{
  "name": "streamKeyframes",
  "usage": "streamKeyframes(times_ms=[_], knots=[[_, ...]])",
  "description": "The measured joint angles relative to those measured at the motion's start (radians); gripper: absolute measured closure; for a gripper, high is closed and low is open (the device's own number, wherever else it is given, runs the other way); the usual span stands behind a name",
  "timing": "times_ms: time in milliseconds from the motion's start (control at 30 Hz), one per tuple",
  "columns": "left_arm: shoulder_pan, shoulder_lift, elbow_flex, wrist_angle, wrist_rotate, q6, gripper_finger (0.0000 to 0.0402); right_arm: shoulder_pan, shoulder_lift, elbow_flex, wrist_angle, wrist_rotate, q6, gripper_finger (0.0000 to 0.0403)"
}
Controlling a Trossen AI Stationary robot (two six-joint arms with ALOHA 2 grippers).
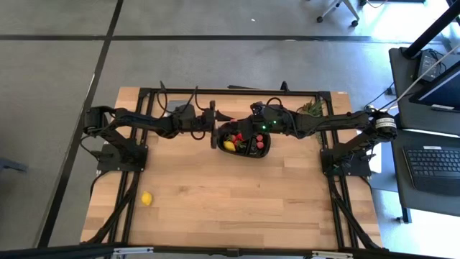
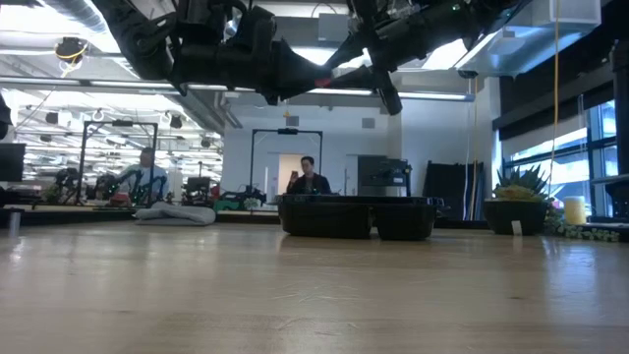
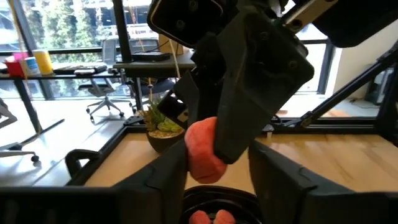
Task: Pick and placing Produce into tupperware
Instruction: Put the pink peach into the black container
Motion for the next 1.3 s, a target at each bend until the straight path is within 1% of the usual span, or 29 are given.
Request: streamKeyframes(times_ms=[167, 267, 333, 433, 533, 600, 700, 800, 933, 1033, 1300], knots=[[0.000, 0.000, 0.000, -0.005, 0.014, -0.007, 0.0185, 0.000, -0.001, 0.000, -0.009, 0.000, -0.010, 0.0300], [0.004, 0.000, 0.001, -0.028, 0.028, -0.077, 0.0164, -0.003, -0.007, 0.000, -0.044, -0.020, -0.021, 0.0300], [0.020, 0.002, 0.000, -0.086, 0.047, -0.152, 0.0156, -0.008, -0.014, 0.000, -0.067, -0.055, -0.062, 0.0300], [0.043, 0.002, -0.001, -0.149, 0.126, -0.277, 0.0155, -0.008, -0.017, 0.003, -0.138, -0.061, -0.112, 0.0300], [0.066, 0.002, -0.001, -0.229, 0.227, -0.450, 0.0158, -0.009, -0.015, 0.001, -0.254, -0.061, -0.166, 0.0300], [0.083, 0.002, -0.001, -0.260, 0.287, -0.549, 0.0160, -0.009, -0.016, 0.002, -0.343, -0.059, -0.210, 0.0300], [0.091, 0.002, 0.000, -0.309, 0.362, -0.645, 0.0159, -0.009, -0.015, 0.002, -0.499, -0.056, -0.280, 0.0300], [0.088, 0.002, 0.000, -0.332, 0.403, -0.659, 0.0156, -0.009, -0.015, 0.001, -0.637, -0.049, -0.325, 0.0300], [0.077, 0.002, 0.000, -0.327, 0.398, -0.664, 0.0159, -0.010, -0.015, 0.001, -0.724, -0.003, -0.368, 0.0300], [0.076, 0.002, 0.000, -0.327, 0.398, -0.666, 0.0162, -0.010, -0.008, 0.001, -0.729, 0.007, -0.401, 0.0300], [0.076, 0.002, 0.000, -0.324, 0.381, -0.667, 0.0163, -0.012, 0.002, 0.000, -0.729, 0.008, -0.418, 0.0300]])
